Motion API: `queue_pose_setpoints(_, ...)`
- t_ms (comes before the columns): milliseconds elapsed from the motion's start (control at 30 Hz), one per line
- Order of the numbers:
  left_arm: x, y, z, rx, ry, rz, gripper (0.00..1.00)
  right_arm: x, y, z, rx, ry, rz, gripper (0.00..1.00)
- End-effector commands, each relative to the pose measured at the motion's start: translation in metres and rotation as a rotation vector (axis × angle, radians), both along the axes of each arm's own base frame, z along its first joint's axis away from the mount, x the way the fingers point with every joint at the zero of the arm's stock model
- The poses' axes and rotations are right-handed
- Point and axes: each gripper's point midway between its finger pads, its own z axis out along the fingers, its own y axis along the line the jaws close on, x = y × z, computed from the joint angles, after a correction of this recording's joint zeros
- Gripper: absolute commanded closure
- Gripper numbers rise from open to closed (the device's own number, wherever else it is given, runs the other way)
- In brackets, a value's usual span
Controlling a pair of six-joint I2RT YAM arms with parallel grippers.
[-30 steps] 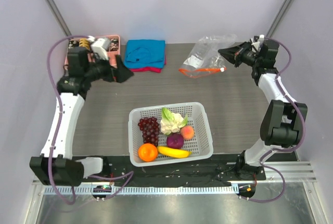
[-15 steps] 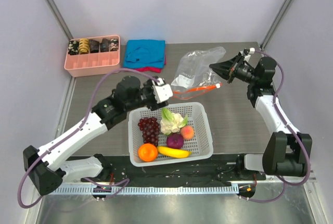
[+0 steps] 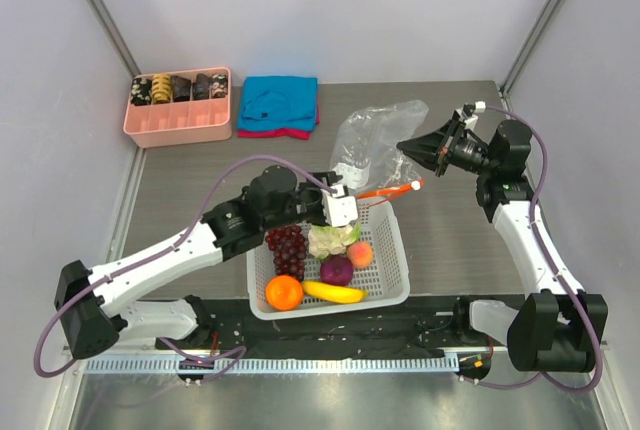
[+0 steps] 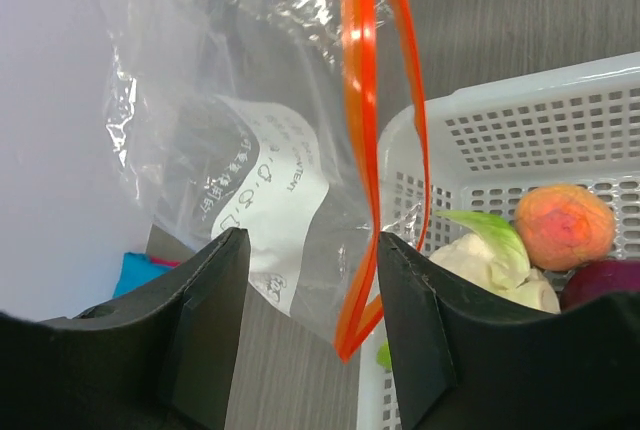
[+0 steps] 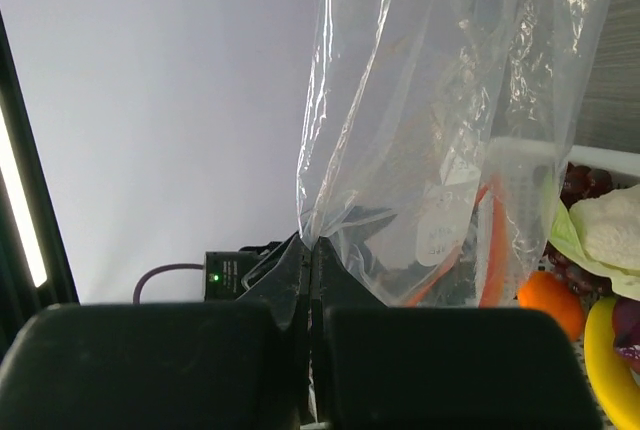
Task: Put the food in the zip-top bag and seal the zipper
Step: Open the zipper of the food storage bag.
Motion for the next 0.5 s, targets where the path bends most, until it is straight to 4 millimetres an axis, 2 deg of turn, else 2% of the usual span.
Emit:
queue_pose_setpoints(0,-0.004,-0.019,0.018,-0.050,-0.066,-0.023,0.42,-0.008,0.002,0.001,-0.014,-0.010,0.017,0.99)
queue_pose_setpoints(133,-0.008,-0.026,0.013,-0.039,-0.054,-0.041,0.41,-0.009,0.002,-0.001,-0.014,-0.001,0.020,0.99)
queue_pose_setpoints(233,-0.004,-0.029,0.002,-0.016,-0.043,-0.023,0.42,-0.009,0.002,0.001,-0.012,-0.003,0.025,0.99)
queue_pose_setpoints(400,-0.001,-0.032,0.004,-0.048,0.011,0.014,0.43,-0.011,0.003,0.002,-0.018,-0.003,0.027,0.99)
queue_pose_setpoints(467,0.002,-0.032,0.008,-0.066,0.029,0.041,0.54,-0.013,0.006,0.002,-0.019,-0.004,0.036,0.99)
